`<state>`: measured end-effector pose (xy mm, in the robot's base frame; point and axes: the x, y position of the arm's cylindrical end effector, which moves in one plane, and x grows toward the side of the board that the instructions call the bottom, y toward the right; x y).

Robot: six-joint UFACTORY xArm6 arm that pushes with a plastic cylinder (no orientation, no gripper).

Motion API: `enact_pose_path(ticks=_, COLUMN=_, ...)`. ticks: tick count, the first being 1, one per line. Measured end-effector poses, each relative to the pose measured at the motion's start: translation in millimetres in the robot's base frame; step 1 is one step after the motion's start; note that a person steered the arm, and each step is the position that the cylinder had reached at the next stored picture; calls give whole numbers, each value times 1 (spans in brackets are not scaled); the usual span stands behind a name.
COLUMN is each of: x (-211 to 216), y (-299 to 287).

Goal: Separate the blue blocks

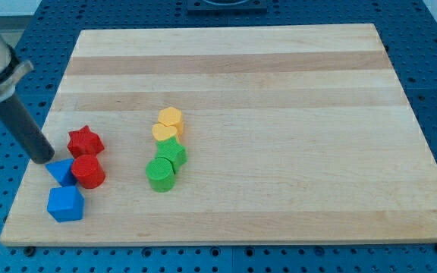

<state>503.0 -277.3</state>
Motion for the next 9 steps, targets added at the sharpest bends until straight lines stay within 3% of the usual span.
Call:
enact_pose_path(ticks=1, x=0, y=0)
enact_pose_path(ticks=3, x=-16, y=78)
enact_pose_path(ticks=4, x=-16, y=79)
enact_pose_path(ticks=5, x=-16, y=79)
enact_pose_path(ticks=7, x=-17, y=20)
enact_pose_path(ticks=9, x=35, y=6)
